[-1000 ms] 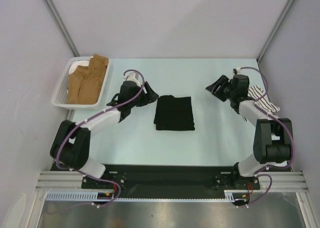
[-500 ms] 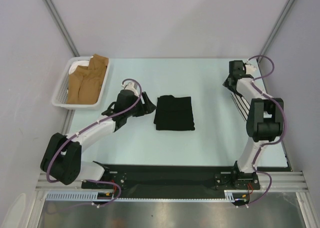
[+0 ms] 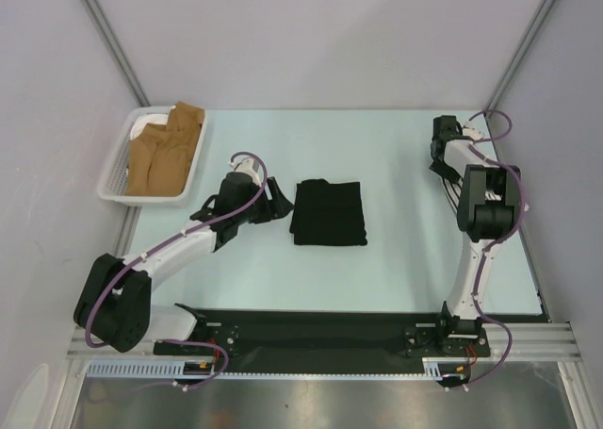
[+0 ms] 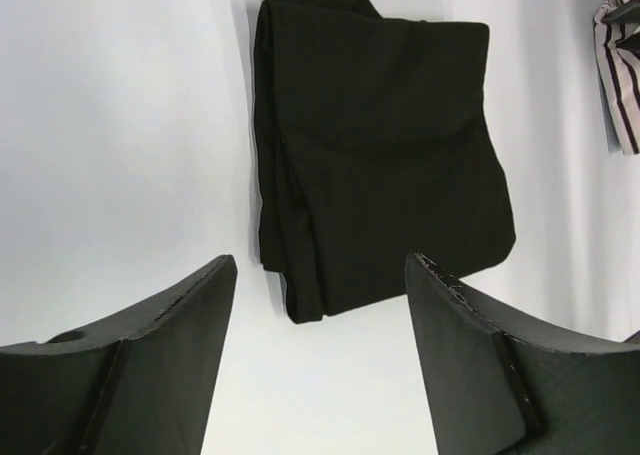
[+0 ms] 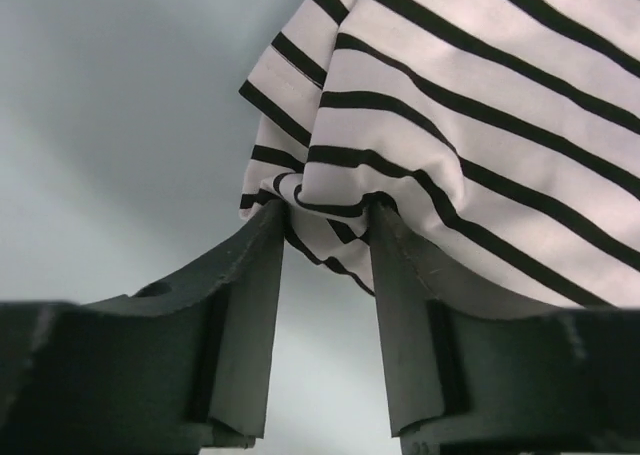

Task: Fold and stack the tank tops
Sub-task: Neatly place the folded tank top to the corner

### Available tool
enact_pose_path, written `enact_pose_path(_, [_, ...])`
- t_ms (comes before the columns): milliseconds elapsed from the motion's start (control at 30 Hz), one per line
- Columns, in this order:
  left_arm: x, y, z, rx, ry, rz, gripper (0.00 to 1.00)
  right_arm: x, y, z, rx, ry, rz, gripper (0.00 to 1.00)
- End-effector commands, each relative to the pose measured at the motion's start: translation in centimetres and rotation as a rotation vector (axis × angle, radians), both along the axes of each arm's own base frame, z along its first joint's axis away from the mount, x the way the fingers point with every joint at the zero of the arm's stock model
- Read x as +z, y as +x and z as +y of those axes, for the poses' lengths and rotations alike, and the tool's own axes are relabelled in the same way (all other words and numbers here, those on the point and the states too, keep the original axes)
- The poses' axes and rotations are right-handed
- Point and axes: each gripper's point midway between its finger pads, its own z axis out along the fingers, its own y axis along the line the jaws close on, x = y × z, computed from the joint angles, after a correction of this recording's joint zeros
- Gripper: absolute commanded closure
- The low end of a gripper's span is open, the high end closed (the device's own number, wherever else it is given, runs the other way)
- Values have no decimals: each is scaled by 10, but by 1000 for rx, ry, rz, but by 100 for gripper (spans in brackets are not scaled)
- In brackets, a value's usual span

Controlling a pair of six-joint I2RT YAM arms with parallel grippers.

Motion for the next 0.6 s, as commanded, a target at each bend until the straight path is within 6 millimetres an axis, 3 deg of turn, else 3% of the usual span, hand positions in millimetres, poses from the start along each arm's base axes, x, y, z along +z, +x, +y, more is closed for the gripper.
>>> enact_pose_path(0, [8,0,-4,-30,1,-38,26,-3,6,2,11,23,4,58])
enact_pose_path(167, [10,2,-4,-29,-2,-42,26,-2,6,26,106,102,-9,84])
enact_pose_path(200, [11,2,-4,-29,-2,-44,26,7,6,31,128,104,-24,88])
enact_pose_path(267, [10,2,-5,-30,-3,-41,26,7,-6,41,161,102,1,91])
enact_pose_path(333, [9,1,-4,-29,-4,-39,26,20,-12,66,222,110,-23,96])
enact_pose_path(400, [8,1,-4,-28,-3,-36,26,8,-37,92,279,145,12,100])
enact_pose_path(467, [8,1,-4,-27,-6,-34,26,20,-52,109,315,183,-17,100])
enact_pose_path(500, [8,0,-4,-26,-2,-34,26,6,-74,124,356,189,21,100])
enact_pose_path(567, [8,-1,-5,-29,-2,-34,26,17,-94,143,408,195,0,99])
